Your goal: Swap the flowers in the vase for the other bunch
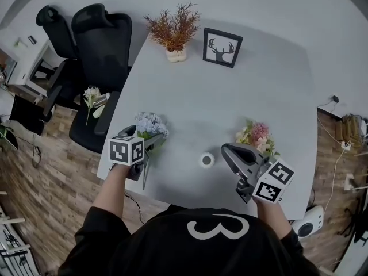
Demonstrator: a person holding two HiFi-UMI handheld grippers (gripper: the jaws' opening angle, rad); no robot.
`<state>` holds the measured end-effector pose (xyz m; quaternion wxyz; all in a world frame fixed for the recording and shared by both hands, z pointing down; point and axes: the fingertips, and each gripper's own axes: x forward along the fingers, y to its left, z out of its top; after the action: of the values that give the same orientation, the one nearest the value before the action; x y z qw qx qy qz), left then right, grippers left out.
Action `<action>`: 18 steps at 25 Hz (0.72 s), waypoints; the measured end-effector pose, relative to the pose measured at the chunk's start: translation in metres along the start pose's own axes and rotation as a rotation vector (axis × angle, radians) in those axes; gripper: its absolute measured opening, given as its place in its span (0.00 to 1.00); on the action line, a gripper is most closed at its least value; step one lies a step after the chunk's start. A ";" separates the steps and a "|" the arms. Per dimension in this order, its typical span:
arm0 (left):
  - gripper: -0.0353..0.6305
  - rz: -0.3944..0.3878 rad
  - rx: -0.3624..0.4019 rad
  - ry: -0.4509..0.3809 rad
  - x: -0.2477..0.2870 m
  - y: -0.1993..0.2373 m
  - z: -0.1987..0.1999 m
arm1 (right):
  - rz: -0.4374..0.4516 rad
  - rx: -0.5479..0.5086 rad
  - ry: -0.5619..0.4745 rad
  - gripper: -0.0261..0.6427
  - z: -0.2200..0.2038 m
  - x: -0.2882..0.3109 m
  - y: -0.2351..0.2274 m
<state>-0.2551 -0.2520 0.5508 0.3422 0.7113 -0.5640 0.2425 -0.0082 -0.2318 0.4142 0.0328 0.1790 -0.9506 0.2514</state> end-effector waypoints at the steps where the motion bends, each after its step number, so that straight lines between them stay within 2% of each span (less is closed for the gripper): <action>1: 0.77 0.004 -0.002 0.016 0.005 0.003 -0.003 | -0.003 0.003 0.001 0.05 0.000 -0.001 -0.002; 6: 0.76 0.000 -0.044 0.113 0.026 0.013 -0.016 | -0.022 0.009 0.002 0.05 -0.001 -0.002 -0.011; 10: 0.76 -0.001 -0.036 0.195 0.039 0.015 -0.029 | -0.031 0.017 0.003 0.05 -0.003 -0.004 -0.015; 15: 0.76 0.000 -0.051 0.243 0.051 0.015 -0.041 | -0.045 0.025 0.013 0.05 -0.009 -0.008 -0.018; 18: 0.70 0.023 -0.041 0.252 0.057 0.018 -0.043 | -0.053 0.029 0.016 0.05 -0.010 -0.009 -0.020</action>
<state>-0.2570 -0.2577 0.6238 0.4220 0.6617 -0.5295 0.3221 0.0074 -0.2399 0.4307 0.0445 0.2023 -0.9415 0.2657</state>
